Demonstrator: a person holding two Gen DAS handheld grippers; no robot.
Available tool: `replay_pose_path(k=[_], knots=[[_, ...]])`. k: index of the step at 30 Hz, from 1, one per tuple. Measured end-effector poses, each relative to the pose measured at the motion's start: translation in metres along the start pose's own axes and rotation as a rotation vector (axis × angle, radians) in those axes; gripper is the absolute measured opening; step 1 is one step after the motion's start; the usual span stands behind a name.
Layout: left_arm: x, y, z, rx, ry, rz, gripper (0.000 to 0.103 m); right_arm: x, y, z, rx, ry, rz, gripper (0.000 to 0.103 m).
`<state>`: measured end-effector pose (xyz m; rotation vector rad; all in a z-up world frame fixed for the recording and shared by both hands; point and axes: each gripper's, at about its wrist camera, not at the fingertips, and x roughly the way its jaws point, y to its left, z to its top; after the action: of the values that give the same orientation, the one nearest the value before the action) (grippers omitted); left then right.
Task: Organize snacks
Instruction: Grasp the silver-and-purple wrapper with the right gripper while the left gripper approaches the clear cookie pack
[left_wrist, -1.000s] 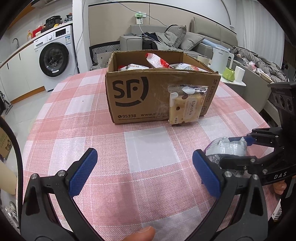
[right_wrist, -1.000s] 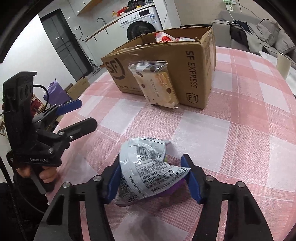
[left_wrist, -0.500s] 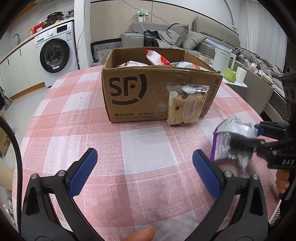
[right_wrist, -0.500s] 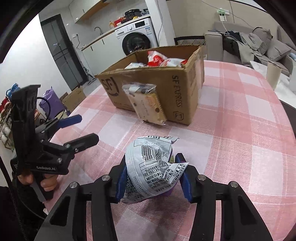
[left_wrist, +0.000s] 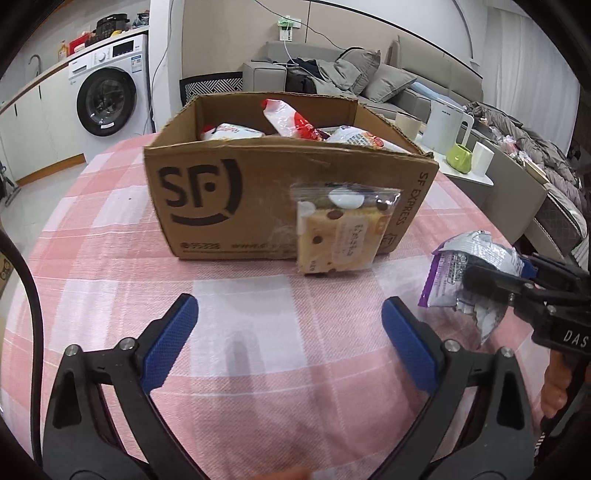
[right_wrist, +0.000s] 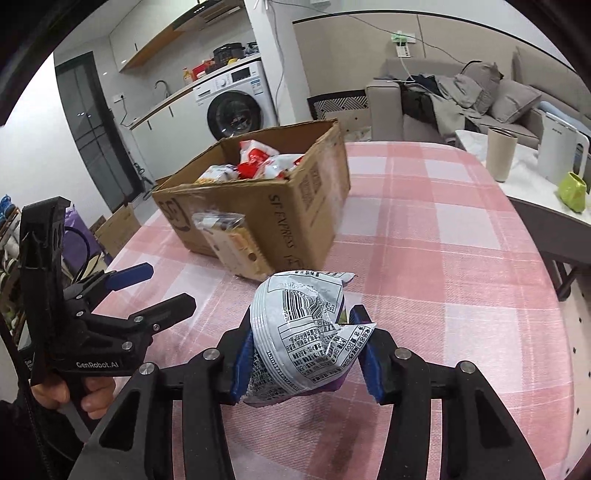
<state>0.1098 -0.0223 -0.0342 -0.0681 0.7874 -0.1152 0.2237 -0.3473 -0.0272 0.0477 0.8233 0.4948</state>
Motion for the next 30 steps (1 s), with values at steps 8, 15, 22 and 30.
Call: replay_pose_path(k=[8,15,22,30], knots=[[0.02,-0.028,0.017,0.018,-0.011,0.004,0.093,-0.002,-0.011,0.001,0.028,-0.009,-0.023,0.049],[0.036,-0.042,0.034,0.009,-0.013,0.001,0.086,-0.005,-0.018,0.0,0.047,-0.013,-0.031,0.049],[0.049,-0.04,0.043,-0.015,0.003,-0.05,0.044,-0.004,-0.018,0.0,0.05,-0.012,-0.031,0.049],[0.06,-0.038,0.044,-0.03,0.029,-0.077,0.028,-0.004,-0.017,-0.001,0.05,-0.011,-0.03,0.049]])
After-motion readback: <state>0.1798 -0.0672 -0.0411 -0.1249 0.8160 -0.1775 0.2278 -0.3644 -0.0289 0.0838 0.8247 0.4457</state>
